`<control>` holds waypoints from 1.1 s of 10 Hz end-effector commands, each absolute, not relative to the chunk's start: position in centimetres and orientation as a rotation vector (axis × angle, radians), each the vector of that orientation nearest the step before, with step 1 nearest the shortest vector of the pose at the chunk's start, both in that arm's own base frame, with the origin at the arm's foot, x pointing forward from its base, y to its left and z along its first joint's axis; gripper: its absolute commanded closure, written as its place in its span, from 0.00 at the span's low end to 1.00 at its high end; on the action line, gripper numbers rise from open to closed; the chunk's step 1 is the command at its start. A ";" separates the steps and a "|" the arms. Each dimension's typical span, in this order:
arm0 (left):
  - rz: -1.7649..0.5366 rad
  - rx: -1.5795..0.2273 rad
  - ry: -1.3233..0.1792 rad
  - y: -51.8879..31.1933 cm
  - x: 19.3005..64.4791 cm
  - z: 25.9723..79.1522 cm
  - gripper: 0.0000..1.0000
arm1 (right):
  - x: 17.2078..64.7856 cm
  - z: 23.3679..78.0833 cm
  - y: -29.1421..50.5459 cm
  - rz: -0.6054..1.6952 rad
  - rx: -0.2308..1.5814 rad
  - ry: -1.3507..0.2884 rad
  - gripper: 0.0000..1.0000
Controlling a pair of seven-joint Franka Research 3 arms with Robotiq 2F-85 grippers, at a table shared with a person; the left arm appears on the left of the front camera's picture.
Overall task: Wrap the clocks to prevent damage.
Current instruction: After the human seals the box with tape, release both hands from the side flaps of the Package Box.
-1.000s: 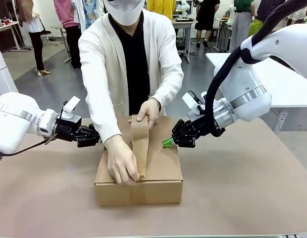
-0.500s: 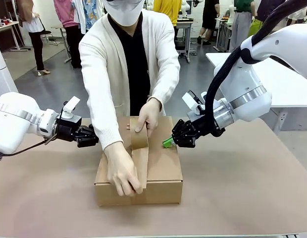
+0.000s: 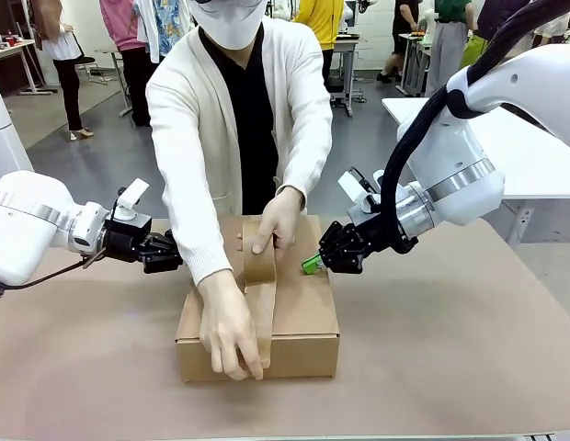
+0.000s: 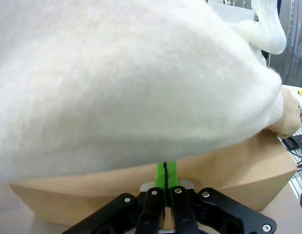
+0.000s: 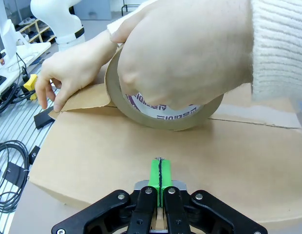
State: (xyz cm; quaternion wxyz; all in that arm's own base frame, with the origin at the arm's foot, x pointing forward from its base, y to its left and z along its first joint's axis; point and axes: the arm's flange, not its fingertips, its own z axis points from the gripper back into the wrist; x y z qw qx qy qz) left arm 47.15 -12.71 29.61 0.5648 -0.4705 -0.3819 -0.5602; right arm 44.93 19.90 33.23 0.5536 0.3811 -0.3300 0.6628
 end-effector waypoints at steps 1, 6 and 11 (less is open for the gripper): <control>-1.322 -1.096 -0.894 -12.9 47.1 29.4 1.00 | 45.0 33.0 19.9 1.562 0.898 -0.776 0.99; -1.322 -1.096 -0.894 -12.9 47.1 29.4 1.00 | 45.0 33.0 19.9 1.562 0.898 -0.776 0.99; -1.322 -1.096 -0.894 -12.9 47.1 29.4 1.00 | 45.0 33.0 19.9 1.562 0.898 -0.776 0.99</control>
